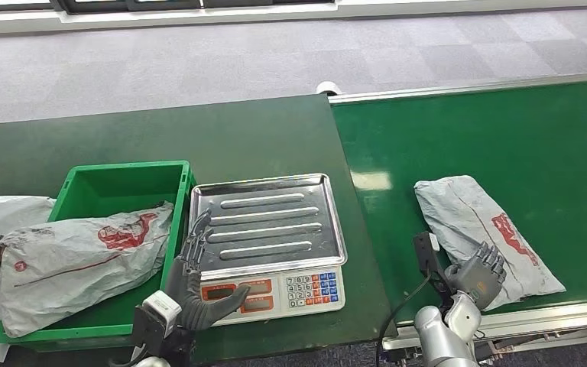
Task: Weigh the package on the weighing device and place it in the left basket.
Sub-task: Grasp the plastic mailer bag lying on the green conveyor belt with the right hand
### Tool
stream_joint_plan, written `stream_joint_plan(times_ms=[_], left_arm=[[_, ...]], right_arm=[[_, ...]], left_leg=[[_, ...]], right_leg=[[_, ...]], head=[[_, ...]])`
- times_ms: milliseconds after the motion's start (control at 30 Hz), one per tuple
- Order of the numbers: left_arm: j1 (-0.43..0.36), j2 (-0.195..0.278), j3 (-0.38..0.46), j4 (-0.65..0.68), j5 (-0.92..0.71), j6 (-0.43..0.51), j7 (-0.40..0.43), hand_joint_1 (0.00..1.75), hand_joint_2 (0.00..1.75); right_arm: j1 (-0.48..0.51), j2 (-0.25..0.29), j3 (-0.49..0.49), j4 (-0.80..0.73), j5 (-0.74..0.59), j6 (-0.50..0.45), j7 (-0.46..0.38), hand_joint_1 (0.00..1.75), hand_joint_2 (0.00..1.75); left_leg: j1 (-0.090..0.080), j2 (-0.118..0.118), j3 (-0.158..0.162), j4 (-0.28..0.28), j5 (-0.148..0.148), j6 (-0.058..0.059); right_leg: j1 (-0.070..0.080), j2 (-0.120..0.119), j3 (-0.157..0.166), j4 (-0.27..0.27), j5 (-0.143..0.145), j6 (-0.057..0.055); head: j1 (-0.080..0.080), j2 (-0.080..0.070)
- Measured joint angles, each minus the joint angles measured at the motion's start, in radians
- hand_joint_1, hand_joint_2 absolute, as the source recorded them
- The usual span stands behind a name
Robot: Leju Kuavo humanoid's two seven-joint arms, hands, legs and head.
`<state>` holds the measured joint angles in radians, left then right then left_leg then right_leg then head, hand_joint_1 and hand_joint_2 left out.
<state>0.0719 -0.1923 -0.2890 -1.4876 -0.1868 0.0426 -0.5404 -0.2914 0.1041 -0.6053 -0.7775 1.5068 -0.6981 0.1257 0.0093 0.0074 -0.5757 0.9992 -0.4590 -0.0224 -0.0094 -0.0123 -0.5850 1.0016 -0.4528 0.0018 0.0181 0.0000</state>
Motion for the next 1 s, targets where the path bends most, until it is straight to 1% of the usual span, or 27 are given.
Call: stream_joint_plan(times_ms=[100, 367, 500, 733, 1000], left_arm=[[0.004, 0.000, 0.000, -0.009, 0.000, 0.005, 0.002, 0.00, 1.75], [0.013, 0.000, 0.003, -0.023, 0.000, 0.006, 0.006, 0.00, 1.75], [0.013, 0.000, 0.004, -0.023, 0.000, 0.006, 0.006, 0.00, 1.75], [0.013, 0.000, 0.004, -0.022, 0.000, 0.007, 0.005, 0.00, 1.75], [0.013, 0.001, 0.005, -0.019, 0.000, 0.008, 0.001, 0.00, 1.75]], right_arm=[[-0.004, -0.011, -0.002, 0.056, 0.028, 0.000, 0.006, 0.00, 1.75], [-0.030, -0.028, -0.002, 0.171, 0.032, -0.008, 0.027, 0.00, 1.75], [-0.048, -0.032, -0.002, 0.209, 0.034, -0.011, 0.035, 1.75, 1.75], [-0.060, -0.038, -0.002, 0.235, 0.026, -0.012, 0.013, 1.75, 1.75], [-0.062, -0.042, -0.002, 0.234, 0.010, -0.012, -0.019, 1.75, 1.75]], left_leg=[[0.000, 0.000, 0.000, 0.000, 0.000, 0.000], [0.000, 0.000, 0.001, 0.000, 0.000, 0.000], [0.000, 0.001, 0.003, 0.000, -0.001, 0.001], [0.000, 0.001, 0.003, 0.001, 0.002, 0.006], [0.000, 0.001, 0.003, 0.002, 0.002, 0.006]], right_leg=[[0.000, 0.000, 0.000, 0.000, 0.000, 0.000], [0.000, 0.000, 0.001, -0.001, 0.000, 0.000], [0.000, 0.000, 0.004, -0.002, 0.000, 0.001], [-0.002, 0.000, 0.006, -0.004, 0.003, 0.006], [-0.002, 0.000, 0.006, -0.004, 0.004, 0.007]], head=[[0.000, 0.000], [0.000, 0.000], [0.000, 0.000], [0.000, 0.000], [0.000, 0.000]])
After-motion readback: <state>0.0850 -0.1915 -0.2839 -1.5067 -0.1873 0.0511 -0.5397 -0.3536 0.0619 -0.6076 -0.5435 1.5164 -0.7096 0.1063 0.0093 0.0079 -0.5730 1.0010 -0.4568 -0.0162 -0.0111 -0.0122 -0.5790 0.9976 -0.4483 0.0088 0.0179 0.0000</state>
